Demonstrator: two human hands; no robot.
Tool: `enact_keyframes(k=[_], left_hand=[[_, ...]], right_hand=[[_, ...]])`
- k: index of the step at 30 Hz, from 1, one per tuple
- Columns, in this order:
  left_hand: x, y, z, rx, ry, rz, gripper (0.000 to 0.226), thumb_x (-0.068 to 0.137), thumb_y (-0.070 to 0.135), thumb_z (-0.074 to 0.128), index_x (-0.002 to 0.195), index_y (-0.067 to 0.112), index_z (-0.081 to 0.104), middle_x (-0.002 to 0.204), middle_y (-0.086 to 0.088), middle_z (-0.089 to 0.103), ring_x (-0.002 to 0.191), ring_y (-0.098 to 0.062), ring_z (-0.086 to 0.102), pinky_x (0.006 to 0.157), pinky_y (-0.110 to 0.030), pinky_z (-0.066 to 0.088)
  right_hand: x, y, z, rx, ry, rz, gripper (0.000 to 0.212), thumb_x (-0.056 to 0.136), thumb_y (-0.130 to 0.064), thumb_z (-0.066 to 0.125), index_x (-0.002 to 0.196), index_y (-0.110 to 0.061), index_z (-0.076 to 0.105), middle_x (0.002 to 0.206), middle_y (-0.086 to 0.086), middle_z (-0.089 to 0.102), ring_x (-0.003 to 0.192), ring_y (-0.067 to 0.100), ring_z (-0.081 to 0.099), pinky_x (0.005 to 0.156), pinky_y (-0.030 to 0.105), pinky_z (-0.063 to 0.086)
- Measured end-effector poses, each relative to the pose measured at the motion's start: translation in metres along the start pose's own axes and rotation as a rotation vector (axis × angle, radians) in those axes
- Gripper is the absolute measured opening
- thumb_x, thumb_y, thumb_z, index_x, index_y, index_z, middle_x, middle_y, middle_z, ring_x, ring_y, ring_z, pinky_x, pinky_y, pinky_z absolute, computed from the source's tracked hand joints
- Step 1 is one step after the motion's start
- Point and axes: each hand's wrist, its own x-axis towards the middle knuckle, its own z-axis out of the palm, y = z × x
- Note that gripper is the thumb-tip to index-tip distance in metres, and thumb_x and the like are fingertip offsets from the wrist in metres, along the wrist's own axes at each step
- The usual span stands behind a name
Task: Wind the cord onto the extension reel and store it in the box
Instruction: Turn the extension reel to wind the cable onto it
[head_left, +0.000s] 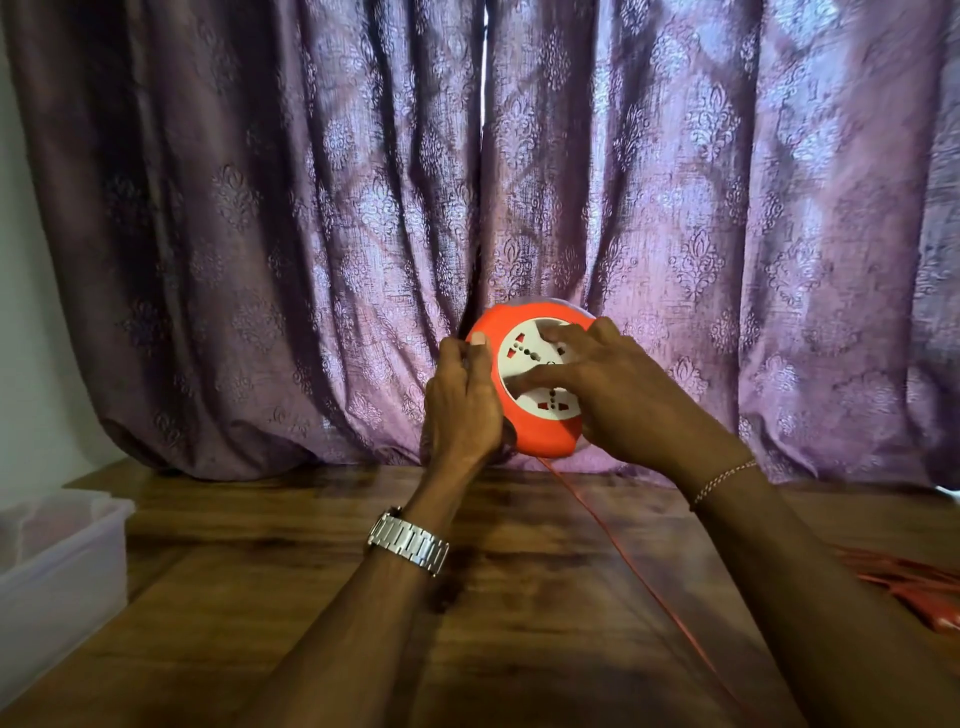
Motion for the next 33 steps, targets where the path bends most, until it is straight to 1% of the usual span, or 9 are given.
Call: enact_keyframes(k=[3,6,9,12,15,18,26,31,33], left_hand=[[-0.002,0.003,0.0,0.006,-0.012,0.03,0.04,0.097,0.056,0.035,0.087,0.02,0.048,0.081,-0.01,0.066,0.082,-0.035,0.062,0.073,-0.048,0.049],[-0.006,0.006,0.002,0.027,-0.027,0.064,0.042,0.095,0.056,0.034,0.088,0.018,0.049,0.081,-0.011,0.066,0.081,-0.035,0.062,0.071,-0.046,0.047],[-0.007,0.007,0.004,0.02,-0.024,0.063,0.039,0.099,0.051,0.037,0.088,0.016,0.05,0.081,-0.011,0.066,0.082,-0.035,0.061,0.07,-0.043,0.044],[-0.005,0.007,0.003,0.01,-0.01,0.068,0.035,0.102,0.047,0.04,0.085,0.018,0.047,0.077,-0.006,0.062,0.082,-0.036,0.061,0.065,-0.039,0.038],[-0.004,0.005,0.001,-0.002,-0.004,0.056,0.04,0.096,0.055,0.035,0.087,0.018,0.047,0.084,-0.019,0.067,0.086,-0.041,0.062,0.074,-0.05,0.048],[-0.004,0.003,0.001,-0.005,-0.01,0.043,0.043,0.094,0.058,0.034,0.088,0.018,0.048,0.087,-0.019,0.068,0.087,-0.041,0.062,0.076,-0.052,0.05],[0.0,-0.001,0.0,-0.039,-0.006,0.006,0.048,0.094,0.06,0.035,0.094,0.016,0.054,0.091,-0.012,0.071,0.089,-0.036,0.066,0.076,-0.047,0.053],[0.0,0.003,0.001,-0.045,0.021,0.017,0.042,0.093,0.063,0.034,0.082,0.025,0.048,0.087,-0.013,0.069,0.084,-0.035,0.064,0.071,-0.043,0.051],[-0.001,0.003,-0.001,-0.023,0.001,0.033,0.042,0.092,0.065,0.033,0.078,0.027,0.043,0.078,-0.006,0.064,0.079,-0.034,0.061,0.068,-0.043,0.048]], right_hand=[[-0.001,0.003,0.001,-0.057,0.03,0.038,0.066,0.074,-0.018,0.067,0.127,-0.054,0.052,0.135,0.007,0.05,0.108,0.03,0.045,0.086,0.04,0.04],[-0.006,0.003,0.001,-0.092,0.174,0.177,0.057,0.069,-0.053,0.06,0.126,-0.051,0.054,0.101,0.005,0.067,0.09,0.031,0.061,0.076,0.038,0.046],[-0.006,0.003,-0.002,-0.017,0.329,0.328,0.061,0.069,-0.077,0.055,0.115,-0.039,0.066,0.088,-0.004,0.074,0.081,0.03,0.067,0.069,0.036,0.048],[-0.004,0.01,-0.008,0.009,0.312,0.251,0.045,0.081,-0.06,0.06,0.115,-0.03,0.068,0.087,0.007,0.069,0.087,0.032,0.06,0.07,0.037,0.044],[-0.004,0.017,-0.013,0.126,0.182,0.056,0.029,0.086,-0.026,0.066,0.114,-0.029,0.066,0.107,0.003,0.062,0.1,0.027,0.05,0.081,0.042,0.046],[-0.004,0.015,-0.011,0.192,0.006,-0.017,0.047,0.082,-0.006,0.058,0.115,-0.039,0.065,0.135,0.001,0.049,0.118,0.026,0.042,0.091,0.049,0.046],[-0.003,0.008,-0.004,0.115,0.024,0.03,0.06,0.082,-0.007,0.058,0.12,-0.054,0.058,0.149,-0.008,0.038,0.126,0.019,0.035,0.075,0.03,0.038],[-0.006,0.003,-0.006,0.048,0.118,0.049,0.057,0.081,-0.017,0.043,0.119,-0.057,0.057,0.138,-0.004,0.046,0.123,0.022,0.045,0.068,0.031,0.037],[-0.008,0.0,-0.006,0.005,0.149,0.08,0.058,0.079,-0.02,0.054,0.121,-0.061,0.052,0.124,-0.002,0.051,0.114,0.025,0.051,0.065,0.032,0.04]])
